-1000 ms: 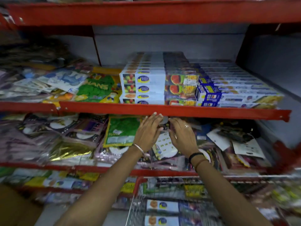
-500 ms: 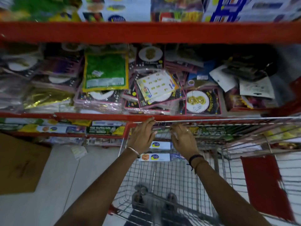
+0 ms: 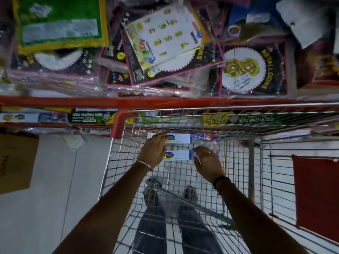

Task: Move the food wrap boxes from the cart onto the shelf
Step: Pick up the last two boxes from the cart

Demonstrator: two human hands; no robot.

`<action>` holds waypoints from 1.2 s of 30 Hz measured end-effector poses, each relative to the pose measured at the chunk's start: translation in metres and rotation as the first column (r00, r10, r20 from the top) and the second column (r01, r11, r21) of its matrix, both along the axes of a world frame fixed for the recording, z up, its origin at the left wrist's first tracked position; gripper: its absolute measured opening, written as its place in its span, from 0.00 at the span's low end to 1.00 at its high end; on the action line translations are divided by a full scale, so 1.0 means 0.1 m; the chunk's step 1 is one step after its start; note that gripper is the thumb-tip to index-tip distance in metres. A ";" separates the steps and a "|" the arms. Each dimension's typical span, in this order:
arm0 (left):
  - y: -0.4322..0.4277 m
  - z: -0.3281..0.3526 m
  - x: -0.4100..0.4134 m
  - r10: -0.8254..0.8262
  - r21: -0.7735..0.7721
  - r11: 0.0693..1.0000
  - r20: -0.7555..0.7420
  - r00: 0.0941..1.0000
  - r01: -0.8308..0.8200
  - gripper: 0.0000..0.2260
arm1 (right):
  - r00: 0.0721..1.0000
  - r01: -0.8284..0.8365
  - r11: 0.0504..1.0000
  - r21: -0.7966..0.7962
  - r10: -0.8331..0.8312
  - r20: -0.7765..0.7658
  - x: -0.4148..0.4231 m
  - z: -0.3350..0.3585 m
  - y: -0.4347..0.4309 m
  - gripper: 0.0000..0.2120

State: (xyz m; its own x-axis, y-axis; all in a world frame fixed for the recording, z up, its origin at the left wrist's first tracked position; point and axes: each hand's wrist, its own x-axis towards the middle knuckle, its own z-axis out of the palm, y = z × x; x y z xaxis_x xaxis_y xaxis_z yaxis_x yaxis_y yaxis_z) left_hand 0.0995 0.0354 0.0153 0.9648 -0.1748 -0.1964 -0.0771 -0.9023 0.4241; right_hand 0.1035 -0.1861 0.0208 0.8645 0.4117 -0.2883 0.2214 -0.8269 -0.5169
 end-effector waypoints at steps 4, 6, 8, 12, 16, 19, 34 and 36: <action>-0.03 -0.35 0.13 -0.020 0.051 0.998 -0.091 0.996 0.024 0.17 | 1.000 0.010 1.000 -0.014 -0.010 -0.029 0.07 -0.41 -0.01 0.17; -0.05 -0.52 0.19 -0.034 0.081 0.996 -0.155 0.987 0.047 0.21 | 0.999 -0.004 1.000 -0.029 0.003 -0.051 0.11 -0.58 -0.02 0.21; -0.06 -0.68 0.22 -0.063 0.139 0.986 -0.185 0.981 0.090 0.25 | 0.998 -0.021 0.999 -0.040 0.018 -0.068 0.12 -0.73 -0.03 0.24; -0.18 -0.81 0.31 -0.077 0.281 0.954 -0.107 0.991 0.105 0.27 | 0.999 -0.041 0.998 -0.044 0.039 -0.033 0.12 -0.87 -0.05 0.25; -0.30 -0.84 0.38 -0.041 0.349 0.935 -0.050 0.998 0.056 0.22 | 0.996 -0.085 0.990 -0.113 0.086 0.006 0.04 -0.97 -0.07 0.24; -0.32 -0.85 0.35 0.013 0.351 0.936 -0.037 0.999 0.001 0.23 | 0.999 -0.029 0.993 -0.115 0.031 0.013 -0.07 -1.00 -0.08 0.23; -0.33 0.40 -0.08 0.075 0.281 0.954 0.127 0.989 -0.108 0.26 | 0.992 -0.035 0.999 0.009 0.033 0.123 -0.59 0.01 -0.15 0.21; -0.31 0.73 -0.15 0.068 0.289 0.950 0.166 0.984 -0.115 0.26 | 0.983 -0.088 0.996 -0.014 0.090 0.159 -0.57 0.30 -0.15 0.22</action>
